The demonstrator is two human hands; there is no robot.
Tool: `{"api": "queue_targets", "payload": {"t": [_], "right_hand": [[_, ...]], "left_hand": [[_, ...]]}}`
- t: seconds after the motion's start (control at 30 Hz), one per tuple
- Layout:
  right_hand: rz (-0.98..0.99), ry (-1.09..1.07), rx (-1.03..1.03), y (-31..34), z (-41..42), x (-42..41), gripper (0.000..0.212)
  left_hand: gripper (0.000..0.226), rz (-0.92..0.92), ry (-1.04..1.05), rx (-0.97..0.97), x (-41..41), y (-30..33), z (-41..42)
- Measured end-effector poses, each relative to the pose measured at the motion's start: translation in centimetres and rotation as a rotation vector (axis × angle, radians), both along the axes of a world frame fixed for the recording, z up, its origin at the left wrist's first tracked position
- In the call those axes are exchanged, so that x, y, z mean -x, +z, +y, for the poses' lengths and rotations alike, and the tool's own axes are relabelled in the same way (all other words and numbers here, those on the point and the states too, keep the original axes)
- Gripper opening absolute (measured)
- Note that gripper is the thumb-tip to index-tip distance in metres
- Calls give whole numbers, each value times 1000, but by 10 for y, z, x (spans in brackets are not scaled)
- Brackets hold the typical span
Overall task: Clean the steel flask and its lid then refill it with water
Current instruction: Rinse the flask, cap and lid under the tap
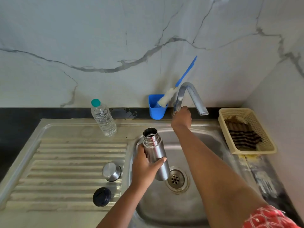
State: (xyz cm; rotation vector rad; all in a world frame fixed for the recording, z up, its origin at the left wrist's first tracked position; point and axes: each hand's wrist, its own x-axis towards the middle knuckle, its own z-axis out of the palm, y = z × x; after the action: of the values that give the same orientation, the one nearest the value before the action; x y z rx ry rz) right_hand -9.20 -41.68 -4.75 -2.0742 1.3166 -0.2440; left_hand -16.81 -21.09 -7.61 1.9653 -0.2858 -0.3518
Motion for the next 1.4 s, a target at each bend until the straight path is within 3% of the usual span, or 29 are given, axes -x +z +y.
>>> {"api": "queue_targets", "payload": {"t": [0.2,0.47,0.8,1.4], "right_hand": [[133,117,157,1,-9,-6,33],[386,341,370,-1,-1,-12,51],[421,396,388,-3,0,-14,40],[455,489,432,-3,-3,-8,48]], "left_hand": [[59,17,-1,-13,-6,-11,6],[58,16,-2,-25,-6,-15,8],[61,32,5,-26,-2,-20,13],[66,63,-21,-9,1,-22,23]]}}
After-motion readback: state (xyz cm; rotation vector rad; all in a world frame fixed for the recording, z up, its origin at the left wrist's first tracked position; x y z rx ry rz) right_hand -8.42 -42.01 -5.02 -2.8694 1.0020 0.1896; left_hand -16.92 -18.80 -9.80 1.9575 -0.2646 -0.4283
